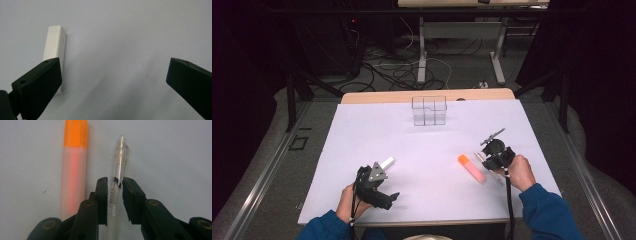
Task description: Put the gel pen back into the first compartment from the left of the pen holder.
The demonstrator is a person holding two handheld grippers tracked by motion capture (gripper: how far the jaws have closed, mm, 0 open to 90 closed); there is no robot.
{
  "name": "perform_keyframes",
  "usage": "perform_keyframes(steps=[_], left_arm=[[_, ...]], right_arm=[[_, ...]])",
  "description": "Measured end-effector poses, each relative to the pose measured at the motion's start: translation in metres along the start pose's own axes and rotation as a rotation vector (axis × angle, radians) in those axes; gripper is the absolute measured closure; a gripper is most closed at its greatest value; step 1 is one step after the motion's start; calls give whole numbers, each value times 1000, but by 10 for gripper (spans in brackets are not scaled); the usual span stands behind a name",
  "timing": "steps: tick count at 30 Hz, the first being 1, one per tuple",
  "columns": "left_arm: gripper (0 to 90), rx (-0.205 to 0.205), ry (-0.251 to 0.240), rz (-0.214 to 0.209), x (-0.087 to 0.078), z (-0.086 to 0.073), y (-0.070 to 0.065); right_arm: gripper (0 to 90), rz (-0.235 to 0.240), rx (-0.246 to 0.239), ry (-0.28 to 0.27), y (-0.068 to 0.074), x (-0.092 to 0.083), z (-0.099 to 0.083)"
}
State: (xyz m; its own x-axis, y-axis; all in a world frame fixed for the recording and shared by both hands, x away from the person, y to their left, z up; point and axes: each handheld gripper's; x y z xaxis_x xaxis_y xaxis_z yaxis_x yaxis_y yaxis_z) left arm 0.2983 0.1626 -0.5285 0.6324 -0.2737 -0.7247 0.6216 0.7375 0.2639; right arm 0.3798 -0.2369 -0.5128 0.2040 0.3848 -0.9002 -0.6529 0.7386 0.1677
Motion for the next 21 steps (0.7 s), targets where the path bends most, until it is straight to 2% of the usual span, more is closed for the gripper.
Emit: perform_keyframes(steps=[2,3,4,5,6,7,9,11,13,14,15,21], left_arm=[[1,-2,3,-3,0,0,0],[1,-1,3,-4,1,0,0],[1,0,3,-4,1,0,0],[1,8,17,-15,0,1,1],[1,5,11,-12,0,0,0],[1,4,7,-10,1,0,0],[0,5,8,-11,1,0,0],[0,3,5,-5,1,0,0],[0,3,6,-7,2,0,0],[0,-1,9,-10,2,0,0],[0,-1,9,-11,2,0,0],[0,0,11,-13,2,0,-1]], right_arm=[[767,-17,-6,-3,0,4,0],[772,-21,-6,40,0,2,2],[778,-12,-7,-51,0,9,0],[782,-49,-10,90,0,2,4],[783,-29,-12,48,-1,5,3],[785,-38,-11,37,-2,7,2],[785,-37,-16,60,-3,9,3],[784,-28,-2,59,-3,12,2],[779,-39,-7,63,-5,14,2],[779,-38,-14,39,-5,15,1],[778,-31,-1,70,-5,13,2],[771,-18,14,74,-7,17,1]])
Point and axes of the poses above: each handheld gripper's, and its own axes: x roughly forward along the jaws, z roughly out of its top, y roughly to its left, and after that the axes turned 15 degrees about z, right-handed
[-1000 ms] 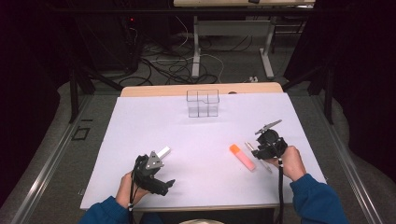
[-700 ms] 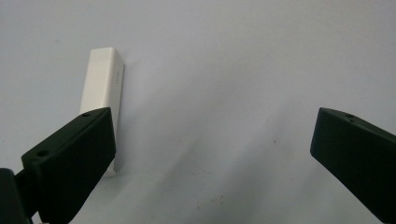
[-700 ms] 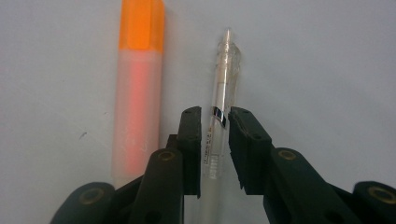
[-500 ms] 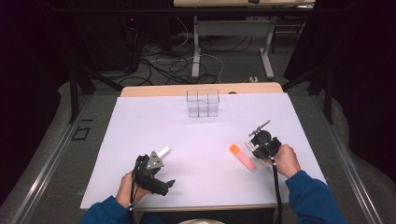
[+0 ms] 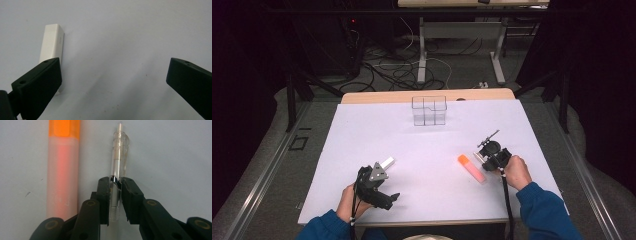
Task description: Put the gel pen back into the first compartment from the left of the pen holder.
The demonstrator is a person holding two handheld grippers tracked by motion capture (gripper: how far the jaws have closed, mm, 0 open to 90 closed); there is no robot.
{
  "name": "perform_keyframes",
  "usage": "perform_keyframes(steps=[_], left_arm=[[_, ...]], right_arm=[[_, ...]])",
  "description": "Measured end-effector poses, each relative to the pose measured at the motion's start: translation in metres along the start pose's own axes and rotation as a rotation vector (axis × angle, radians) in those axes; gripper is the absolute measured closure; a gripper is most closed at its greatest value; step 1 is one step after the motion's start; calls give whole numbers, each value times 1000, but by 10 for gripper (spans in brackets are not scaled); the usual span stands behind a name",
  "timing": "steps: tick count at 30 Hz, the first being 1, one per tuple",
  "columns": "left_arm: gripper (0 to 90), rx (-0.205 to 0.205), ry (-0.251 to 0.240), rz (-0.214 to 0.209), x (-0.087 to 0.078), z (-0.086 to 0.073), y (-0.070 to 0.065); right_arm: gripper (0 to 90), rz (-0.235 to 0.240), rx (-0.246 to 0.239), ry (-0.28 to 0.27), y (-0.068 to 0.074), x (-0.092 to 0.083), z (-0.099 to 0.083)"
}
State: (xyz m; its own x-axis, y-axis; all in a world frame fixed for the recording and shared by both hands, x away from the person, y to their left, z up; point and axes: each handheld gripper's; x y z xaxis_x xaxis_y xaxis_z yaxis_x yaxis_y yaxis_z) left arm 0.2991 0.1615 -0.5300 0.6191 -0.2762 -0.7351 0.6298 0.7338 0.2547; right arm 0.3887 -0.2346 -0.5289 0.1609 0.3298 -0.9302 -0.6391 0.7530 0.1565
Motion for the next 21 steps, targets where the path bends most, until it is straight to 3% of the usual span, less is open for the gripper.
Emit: perform_keyframes(steps=[1,2,4,8,10,14,15,16,18,21], left_arm=[[0,-1,0,0,0,0,0],[0,-2,0,0,0,0,0],[0,-1,1,0,0,0,0],[0,-2,0,-1,0,0,0],[0,-3,-3,-2,0,0,0],[0,-1,-3,-1,0,0,0],[0,-1,-3,-2,0,0,0],[0,3,-7,1,0,0,1],[0,3,-7,2,0,0,1],[0,5,-7,2,-1,0,1]], right_arm=[[774,3,3,1,0,-1,0],[776,17,23,-50,0,3,-2],[784,14,15,-5,-2,-1,-1],[794,36,20,-38,-4,0,-3],[795,34,24,-20,-4,-2,-2],[795,31,23,-42,-5,-1,-4],[795,46,49,-50,-3,-2,-4],[795,46,26,-56,-5,-3,-5],[795,50,34,-93,-4,-3,-6],[795,50,34,-89,-5,-8,-7]])
Point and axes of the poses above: each handheld gripper's, and its own axes: x roughly forward along the jaws, z roughly out of its top, y roughly to its left, and after that the axes turned 15 degrees about z, right-handed
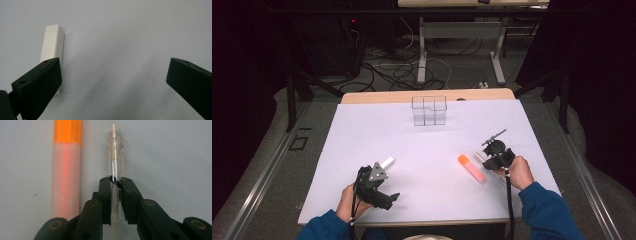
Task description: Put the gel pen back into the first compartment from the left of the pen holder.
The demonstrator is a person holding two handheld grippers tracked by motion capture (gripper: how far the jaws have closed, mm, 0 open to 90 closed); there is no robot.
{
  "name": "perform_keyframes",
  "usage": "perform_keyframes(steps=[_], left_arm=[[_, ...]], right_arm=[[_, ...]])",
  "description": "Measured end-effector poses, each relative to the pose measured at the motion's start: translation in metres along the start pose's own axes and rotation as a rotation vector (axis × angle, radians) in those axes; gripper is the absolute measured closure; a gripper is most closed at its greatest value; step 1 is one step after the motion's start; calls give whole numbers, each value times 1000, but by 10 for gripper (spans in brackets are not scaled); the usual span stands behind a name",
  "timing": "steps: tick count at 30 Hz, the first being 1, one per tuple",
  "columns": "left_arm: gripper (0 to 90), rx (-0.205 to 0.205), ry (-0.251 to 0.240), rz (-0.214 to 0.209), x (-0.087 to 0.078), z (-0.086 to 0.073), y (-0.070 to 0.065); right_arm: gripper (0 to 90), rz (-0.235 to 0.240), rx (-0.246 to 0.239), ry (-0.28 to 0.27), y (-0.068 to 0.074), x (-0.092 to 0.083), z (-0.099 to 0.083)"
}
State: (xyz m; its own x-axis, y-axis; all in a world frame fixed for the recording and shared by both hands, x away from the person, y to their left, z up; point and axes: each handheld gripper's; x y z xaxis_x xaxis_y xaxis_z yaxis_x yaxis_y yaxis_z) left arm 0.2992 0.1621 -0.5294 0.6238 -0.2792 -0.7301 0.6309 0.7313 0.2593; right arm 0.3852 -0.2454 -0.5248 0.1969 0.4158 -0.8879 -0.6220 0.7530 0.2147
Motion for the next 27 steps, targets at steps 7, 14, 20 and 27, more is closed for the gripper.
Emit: perform_keyframes(steps=[7,14,20,27], left_arm=[[0,5,11,-14,-1,1,1],[0,-3,-2,-1,0,0,0],[0,-2,3,-7,-1,0,1],[0,3,12,-11,-1,1,1]], right_arm=[[795,-19,-18,-79,1,-2,-4],[795,-25,-50,-124,4,-8,-4],[795,-34,-67,-175,6,-11,-3],[795,-22,-77,-209,6,-14,-2]])
Point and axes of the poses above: each handheld gripper's, and its own axes: x roughly forward along the jaws, z roughly out of its top, y roughly to its left, and after that the axes turned 15 degrees about z, right-handed
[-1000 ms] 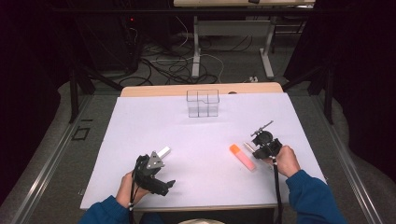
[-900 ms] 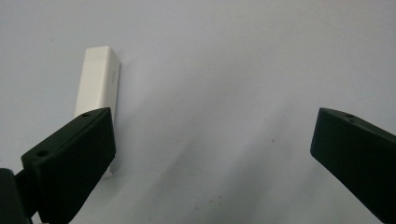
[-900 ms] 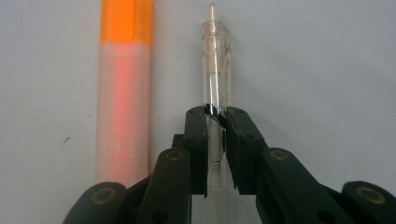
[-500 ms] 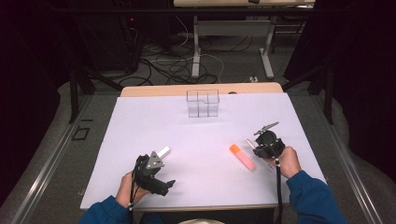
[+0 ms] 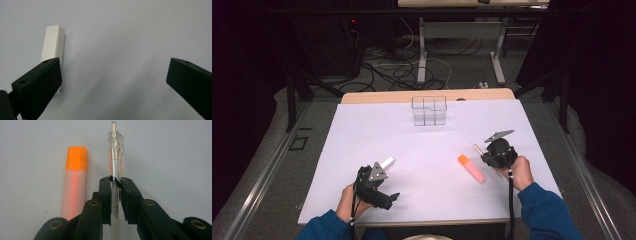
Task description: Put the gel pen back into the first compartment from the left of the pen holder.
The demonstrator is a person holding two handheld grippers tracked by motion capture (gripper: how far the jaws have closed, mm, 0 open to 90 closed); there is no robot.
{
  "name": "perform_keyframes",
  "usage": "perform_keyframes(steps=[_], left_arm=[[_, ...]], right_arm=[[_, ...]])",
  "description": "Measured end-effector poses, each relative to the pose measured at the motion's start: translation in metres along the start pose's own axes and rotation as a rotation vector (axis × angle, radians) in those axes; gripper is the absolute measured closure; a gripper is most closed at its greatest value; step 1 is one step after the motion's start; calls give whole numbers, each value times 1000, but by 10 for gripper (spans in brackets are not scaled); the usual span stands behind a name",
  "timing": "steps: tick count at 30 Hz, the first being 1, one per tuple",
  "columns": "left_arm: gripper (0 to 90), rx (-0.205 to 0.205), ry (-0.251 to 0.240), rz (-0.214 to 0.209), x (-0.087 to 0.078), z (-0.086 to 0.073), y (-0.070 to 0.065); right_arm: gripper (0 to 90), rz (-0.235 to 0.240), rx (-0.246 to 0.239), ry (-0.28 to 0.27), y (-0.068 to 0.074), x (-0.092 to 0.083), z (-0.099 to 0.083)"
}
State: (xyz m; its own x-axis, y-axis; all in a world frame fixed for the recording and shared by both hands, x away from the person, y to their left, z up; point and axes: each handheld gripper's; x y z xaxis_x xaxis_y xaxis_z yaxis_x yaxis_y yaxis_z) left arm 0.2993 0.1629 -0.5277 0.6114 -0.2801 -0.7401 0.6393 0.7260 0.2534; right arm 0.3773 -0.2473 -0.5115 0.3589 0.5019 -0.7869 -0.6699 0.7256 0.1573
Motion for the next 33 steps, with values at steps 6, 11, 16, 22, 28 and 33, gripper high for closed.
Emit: perform_keyframes(steps=[6,11,16,22,28,33], left_arm=[[0,-11,-14,12,1,-1,-1],[0,-11,-12,12,1,-1,0],[0,-11,-18,15,1,-1,-1],[0,-12,-23,16,1,-1,0],[0,-14,-23,15,0,-1,0],[0,-14,-21,17,0,-1,0]], right_arm=[[795,0,-18,-33,1,0,4],[795,16,-36,-51,3,1,7],[795,28,-34,-75,6,0,10],[795,46,-39,-104,9,2,16],[795,55,-40,-128,12,3,23],[795,64,-42,-142,13,5,27]])
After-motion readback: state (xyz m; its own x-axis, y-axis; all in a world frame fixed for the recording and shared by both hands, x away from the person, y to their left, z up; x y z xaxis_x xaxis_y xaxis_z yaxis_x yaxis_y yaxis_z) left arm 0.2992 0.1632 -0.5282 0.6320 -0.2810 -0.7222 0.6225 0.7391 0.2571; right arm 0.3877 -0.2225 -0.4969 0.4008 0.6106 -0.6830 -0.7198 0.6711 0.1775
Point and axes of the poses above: each handheld gripper's, and its own axes: x roughly forward along the jaws, z roughly out of its top, y roughly to its left, and after that the axes turned 15 degrees about z, right-handed
